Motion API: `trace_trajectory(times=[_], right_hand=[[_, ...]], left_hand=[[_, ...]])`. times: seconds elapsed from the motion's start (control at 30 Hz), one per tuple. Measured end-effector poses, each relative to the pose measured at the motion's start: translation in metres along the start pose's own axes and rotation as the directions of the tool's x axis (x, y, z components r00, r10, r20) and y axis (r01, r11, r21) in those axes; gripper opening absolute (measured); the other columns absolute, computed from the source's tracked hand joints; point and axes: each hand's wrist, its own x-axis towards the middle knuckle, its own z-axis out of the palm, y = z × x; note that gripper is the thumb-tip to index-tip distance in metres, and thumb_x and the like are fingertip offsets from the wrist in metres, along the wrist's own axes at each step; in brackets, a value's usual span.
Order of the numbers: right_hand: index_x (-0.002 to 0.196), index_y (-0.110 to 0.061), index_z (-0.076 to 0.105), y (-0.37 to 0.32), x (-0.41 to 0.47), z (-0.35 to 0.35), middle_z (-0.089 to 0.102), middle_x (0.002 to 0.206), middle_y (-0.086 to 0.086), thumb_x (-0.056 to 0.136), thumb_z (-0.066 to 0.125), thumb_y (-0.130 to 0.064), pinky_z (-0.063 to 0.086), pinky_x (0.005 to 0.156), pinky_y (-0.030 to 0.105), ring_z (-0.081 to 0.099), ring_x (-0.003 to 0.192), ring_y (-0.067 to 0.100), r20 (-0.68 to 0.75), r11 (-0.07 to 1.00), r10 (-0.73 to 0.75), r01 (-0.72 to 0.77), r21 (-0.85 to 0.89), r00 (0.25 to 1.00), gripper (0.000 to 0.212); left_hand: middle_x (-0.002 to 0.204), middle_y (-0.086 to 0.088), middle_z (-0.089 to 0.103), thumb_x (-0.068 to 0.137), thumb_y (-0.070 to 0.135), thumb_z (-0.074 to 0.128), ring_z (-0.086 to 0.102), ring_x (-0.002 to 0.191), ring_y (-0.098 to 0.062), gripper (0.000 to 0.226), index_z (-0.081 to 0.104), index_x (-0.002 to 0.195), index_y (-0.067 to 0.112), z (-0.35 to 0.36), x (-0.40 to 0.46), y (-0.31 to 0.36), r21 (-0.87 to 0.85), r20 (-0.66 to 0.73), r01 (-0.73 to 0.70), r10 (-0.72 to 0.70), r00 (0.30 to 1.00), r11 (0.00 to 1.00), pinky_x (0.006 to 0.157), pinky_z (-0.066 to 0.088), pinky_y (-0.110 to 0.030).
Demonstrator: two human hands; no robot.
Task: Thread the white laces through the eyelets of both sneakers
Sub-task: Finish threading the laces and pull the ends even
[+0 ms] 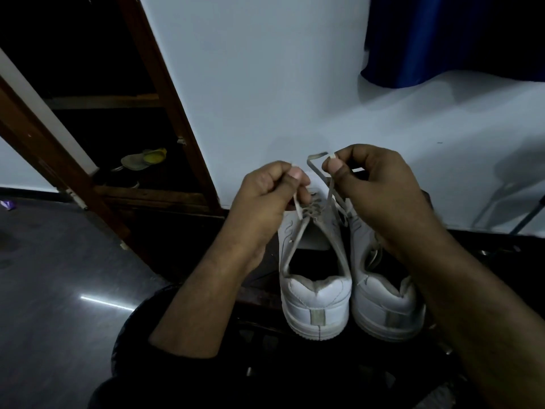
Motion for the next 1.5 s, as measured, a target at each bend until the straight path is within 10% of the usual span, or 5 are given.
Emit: trace_trajectory(times=[0.17, 0.8, 1.13, 1.37, 1.5], right_hand=[[0.082, -0.014, 0.055, -0.015, -0.008, 0.010, 0.054, 0.058, 0.001, 0.107, 0.043, -0.019, 0.053, 0.058, 0.027, 0.053, 0.056, 0.016, 0.318, 0.791, 0.132, -0.293, 0.538, 0.939, 0.029], [0.085, -0.018, 0.059, -0.020, 0.006, 0.000, 0.042, 0.059, -0.007, 0.107, 0.044, -0.023, 0.043, 0.055, 0.025, 0.041, 0.058, 0.007, 0.025, 0.921, -0.126, 0.108, 0.375, 0.992, 0.027], [0.088, -0.013, 0.061, -0.008, 0.001, 0.010, 0.049, 0.056, -0.003, 0.107, 0.045, -0.021, 0.045, 0.054, 0.027, 0.044, 0.051, 0.010, 0.236, 0.941, -0.029, -0.053, 0.334, 0.971, 0.026], [0.097, -0.006, 0.067, -0.013, -0.002, 0.013, 0.064, 0.072, 0.005, 0.104, 0.054, -0.020, 0.061, 0.060, 0.041, 0.061, 0.058, 0.015, 0.162, 0.949, 0.022, -0.072, 0.307, 0.987, 0.020], [0.095, -0.013, 0.071, -0.013, -0.001, 0.010, 0.069, 0.072, -0.007, 0.101, 0.059, -0.022, 0.058, 0.064, 0.026, 0.066, 0.066, 0.005, 0.098, 0.971, -0.035, 0.010, 0.239, 0.995, 0.017]], left_hand=[[0.060, 0.002, 0.039, 0.111, 0.020, 0.043, 0.042, 0.054, -0.010, 0.024, 0.058, 0.095, 0.010, 0.010, -0.004, 0.008, -0.265, 0.026, 0.055, -0.050, 0.998, 0.963, 0.058, 0.046, -0.025], [0.058, 0.003, 0.023, 0.112, 0.015, 0.037, 0.021, 0.047, -0.009, 0.027, 0.053, 0.091, 0.011, -0.002, 0.007, 0.025, -0.348, -0.122, -0.183, 0.149, 0.981, 0.920, 0.046, 0.028, -0.021], [0.054, 0.003, 0.035, 0.110, 0.017, 0.046, 0.031, 0.047, -0.009, 0.026, 0.063, 0.091, 0.010, -0.001, 0.004, 0.008, -0.197, -0.162, -0.025, -0.007, 0.987, 0.980, 0.044, 0.027, -0.022], [0.055, -0.009, 0.058, 0.105, 0.018, 0.057, 0.051, 0.046, -0.014, 0.022, 0.075, 0.098, 0.008, 0.008, -0.003, 0.012, 0.026, -0.150, -0.040, 0.044, 0.988, 0.999, 0.039, 0.037, -0.019], [0.063, -0.008, 0.063, 0.105, 0.023, 0.058, 0.060, 0.055, -0.016, 0.024, 0.077, 0.096, 0.012, 0.015, -0.007, 0.015, -0.022, -0.124, 0.023, -0.026, 0.992, 1.000, 0.040, 0.036, -0.022]])
